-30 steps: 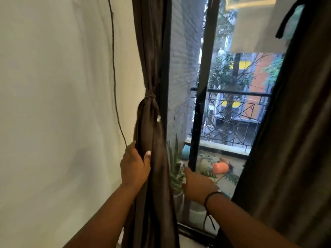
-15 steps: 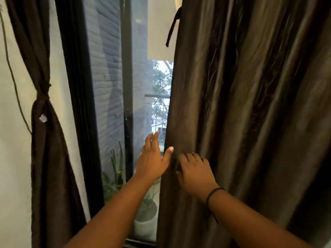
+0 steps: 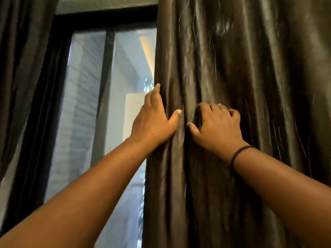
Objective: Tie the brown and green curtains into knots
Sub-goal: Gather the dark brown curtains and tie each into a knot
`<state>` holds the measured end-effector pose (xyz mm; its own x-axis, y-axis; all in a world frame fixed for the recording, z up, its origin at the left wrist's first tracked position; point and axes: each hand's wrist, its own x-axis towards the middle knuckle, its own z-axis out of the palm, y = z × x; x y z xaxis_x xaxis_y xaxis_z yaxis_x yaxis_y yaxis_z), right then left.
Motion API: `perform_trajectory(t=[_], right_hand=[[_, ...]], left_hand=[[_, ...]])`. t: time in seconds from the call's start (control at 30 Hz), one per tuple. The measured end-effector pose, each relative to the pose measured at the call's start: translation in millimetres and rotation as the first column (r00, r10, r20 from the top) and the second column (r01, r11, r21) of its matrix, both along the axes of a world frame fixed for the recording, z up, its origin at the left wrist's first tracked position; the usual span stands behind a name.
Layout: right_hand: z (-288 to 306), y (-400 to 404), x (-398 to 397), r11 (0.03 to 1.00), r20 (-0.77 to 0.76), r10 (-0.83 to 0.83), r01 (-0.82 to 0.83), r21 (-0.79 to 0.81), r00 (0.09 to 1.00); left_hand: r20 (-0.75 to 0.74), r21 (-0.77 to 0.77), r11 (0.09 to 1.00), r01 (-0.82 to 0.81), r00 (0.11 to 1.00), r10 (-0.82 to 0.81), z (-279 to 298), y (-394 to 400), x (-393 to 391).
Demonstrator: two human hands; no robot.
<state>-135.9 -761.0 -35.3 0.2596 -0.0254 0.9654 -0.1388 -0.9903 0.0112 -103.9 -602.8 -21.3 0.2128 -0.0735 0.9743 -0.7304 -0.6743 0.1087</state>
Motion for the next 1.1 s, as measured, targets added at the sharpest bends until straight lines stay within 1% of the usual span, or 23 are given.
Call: perform_trajectory(t=[0.07, 0.17, 0.2, 0.27, 0.33, 0.4, 0.47, 0.57, 0.63, 0.7, 0.73, 0.77, 0.8, 0.87, 0.93, 1.0, 1.07, 1.1], right_hand=[[46, -7, 5, 0.997, 0.083, -0.075, 0.073, 0.019, 0.994], [107, -21, 4, 0.978, 0.184, -0.180, 0.155, 0.142, 0.966], [122, -26, 0, 0.971, 0.205, -0.194, 0.158, 0.182, 0.959], [151, -38, -6, 0.958, 0.263, -0.207, 0.141, 0.248, 0.942], [176, -53, -10, 0.939, 0.271, -0.232, 0.144, 0.311, 0.934], [196, -68, -11, 0.923, 0.230, -0.190, 0.094, 0.373, 0.954], [216, -83, -11, 0.922, 0.230, -0.105, 0.008, 0.387, 0.968], [233, -101, -11, 0.951, 0.304, -0.117, 0.018, 0.309, 0.946], [238, -115, -14, 0.957, 0.318, -0.078, -0.019, 0.290, 0.945], [240, -130, -24, 0.958, 0.281, 0.078, -0.150, 0.246, 0.957], [241, -138, -28, 0.960, 0.238, 0.164, -0.211, 0.186, 0.957], [242, -144, -32, 0.960, 0.193, 0.225, -0.251, 0.122, 0.955], [242, -151, -34, 0.959, 0.192, 0.256, -0.273, 0.069, 0.948], [242, -161, -35, 0.945, 0.304, 0.318, -0.327, -0.021, 0.898], [242, -170, -31, 0.939, 0.396, 0.345, -0.320, -0.129, 0.851], [241, -181, -29, 0.942, 0.416, 0.334, -0.286, -0.175, 0.846], [241, -194, -34, 0.942, 0.418, 0.333, -0.280, -0.184, 0.845], [241, -204, -39, 0.943, 0.392, 0.331, -0.281, -0.179, 0.859]], left_hand=[[0.052, -0.004, 0.999, -0.044, 0.998, 0.044, 47, -8, 11], [0.068, -0.031, 0.992, -0.119, 0.990, 0.121, 111, -25, 24], [0.070, -0.050, 0.990, -0.130, 0.989, 0.133, 127, -30, 25], [0.078, -0.111, 0.989, -0.100, 0.991, 0.109, 158, -42, 28], [0.085, -0.184, 0.978, -0.100, 0.989, 0.117, 180, -52, 32], [0.101, -0.226, 0.961, -0.162, 0.977, 0.188, 195, -58, 35], [0.119, -0.271, 0.949, -0.164, 0.972, 0.202, 206, -67, 37], [0.152, -0.347, 0.931, -0.114, 0.973, 0.176, 216, -89, 38], [0.187, -0.365, 0.925, -0.104, 0.965, 0.182, 219, -111, 36], [0.227, -0.352, 0.932, -0.083, 0.959, 0.171, 224, -132, 31], [0.238, -0.345, 0.937, -0.054, 0.961, 0.143, 227, -142, 27], [0.240, -0.341, 0.940, -0.014, 0.965, 0.101, 230, -152, 23], [0.241, -0.335, 0.942, 0.036, 0.969, 0.049, 233, -162, 18], [0.250, -0.330, 0.933, 0.144, 0.966, -0.061, 238, -179, 7], [0.264, -0.330, 0.916, 0.229, 0.954, -0.144, 240, -200, -5], [0.278, -0.279, 0.907, 0.314, 0.931, -0.237, 239, -228, -19], [0.278, -0.204, 0.900, 0.385, 0.904, -0.324, 234, -259, -33], [0.277, -0.191, 0.885, 0.424, 0.889, -0.366, 233, -274, -35]])
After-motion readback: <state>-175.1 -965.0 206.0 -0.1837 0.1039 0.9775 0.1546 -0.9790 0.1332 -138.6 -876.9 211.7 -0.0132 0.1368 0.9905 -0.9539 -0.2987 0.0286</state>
